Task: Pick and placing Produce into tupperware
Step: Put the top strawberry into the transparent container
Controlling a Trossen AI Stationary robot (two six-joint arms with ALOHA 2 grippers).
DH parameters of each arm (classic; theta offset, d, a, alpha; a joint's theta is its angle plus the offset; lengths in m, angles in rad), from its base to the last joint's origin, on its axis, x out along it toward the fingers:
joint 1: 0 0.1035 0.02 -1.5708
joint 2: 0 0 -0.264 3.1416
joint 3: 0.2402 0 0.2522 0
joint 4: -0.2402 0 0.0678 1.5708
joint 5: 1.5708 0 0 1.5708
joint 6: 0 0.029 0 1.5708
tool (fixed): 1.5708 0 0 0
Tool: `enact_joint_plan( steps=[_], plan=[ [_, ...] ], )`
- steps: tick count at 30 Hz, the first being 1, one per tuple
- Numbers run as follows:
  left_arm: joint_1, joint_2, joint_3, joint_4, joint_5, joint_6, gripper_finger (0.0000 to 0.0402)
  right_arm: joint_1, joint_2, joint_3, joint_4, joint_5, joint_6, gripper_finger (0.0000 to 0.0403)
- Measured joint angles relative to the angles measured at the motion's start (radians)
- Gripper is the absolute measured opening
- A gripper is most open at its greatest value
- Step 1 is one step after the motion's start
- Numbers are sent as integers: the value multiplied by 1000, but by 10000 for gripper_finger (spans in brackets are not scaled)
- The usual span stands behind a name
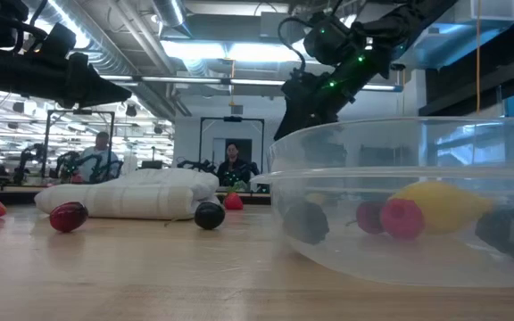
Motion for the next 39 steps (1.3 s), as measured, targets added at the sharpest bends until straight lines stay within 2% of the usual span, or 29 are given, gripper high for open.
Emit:
enact_joint_plan(
  steps=[3, 12, 32, 39],
  plan=[
    [0, 0, 0, 0, 0, 0, 126, 0, 0, 0, -22, -40, -26, 324],
    [0, 0, 0, 0, 0, 0, 126, 2, 4, 0, -18, -64, -52, 324],
    [0, 0, 0, 0, 0, 0, 126, 41, 217, 1, 319, -129, -104, 324],
    [0, 0, 0, 0, 0, 1, 126, 61, 300, 109, 278, -130, -107, 324]
  ],
)
